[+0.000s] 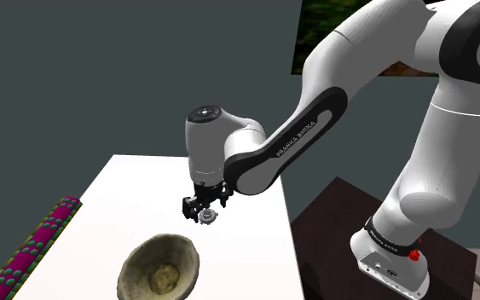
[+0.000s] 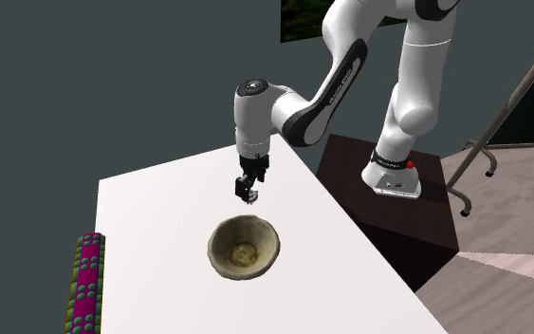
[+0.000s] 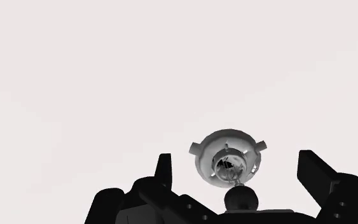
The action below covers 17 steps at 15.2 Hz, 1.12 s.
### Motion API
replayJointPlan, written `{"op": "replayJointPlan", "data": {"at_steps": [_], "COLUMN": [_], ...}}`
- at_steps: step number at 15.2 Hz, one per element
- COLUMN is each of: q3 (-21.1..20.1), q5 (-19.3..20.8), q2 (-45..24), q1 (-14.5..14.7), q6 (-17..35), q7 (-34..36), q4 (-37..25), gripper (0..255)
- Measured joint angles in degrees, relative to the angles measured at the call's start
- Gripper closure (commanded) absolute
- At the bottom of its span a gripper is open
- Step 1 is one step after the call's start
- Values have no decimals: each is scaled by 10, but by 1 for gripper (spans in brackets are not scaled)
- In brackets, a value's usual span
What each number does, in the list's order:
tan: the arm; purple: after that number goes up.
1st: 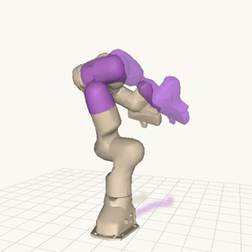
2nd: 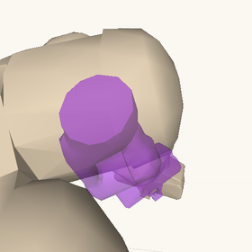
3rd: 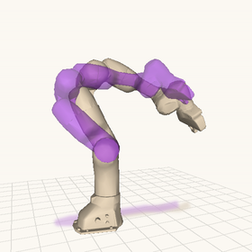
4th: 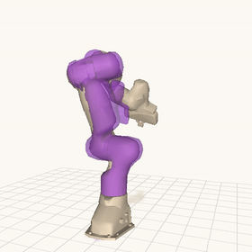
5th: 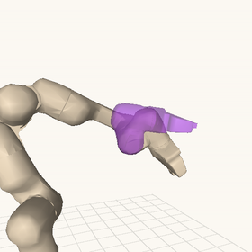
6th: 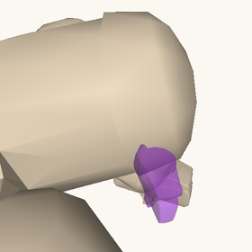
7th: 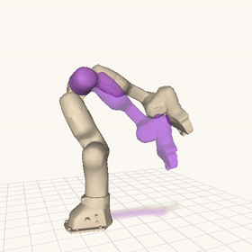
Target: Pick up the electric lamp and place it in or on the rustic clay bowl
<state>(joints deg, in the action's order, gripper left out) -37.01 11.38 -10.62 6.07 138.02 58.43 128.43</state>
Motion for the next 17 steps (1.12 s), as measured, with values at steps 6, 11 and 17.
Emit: {"op": "replayJointPlan", "data": {"at_steps": [6,11,17], "q3": [15,16,16], "q5": [38,42,42], "q2": [-36,-40,-40], "q1": [12,14,14], "q6": [33,36,36], "q7": [27,31,31], "q4": [5,5,5], "gripper": [0,0,255]}}
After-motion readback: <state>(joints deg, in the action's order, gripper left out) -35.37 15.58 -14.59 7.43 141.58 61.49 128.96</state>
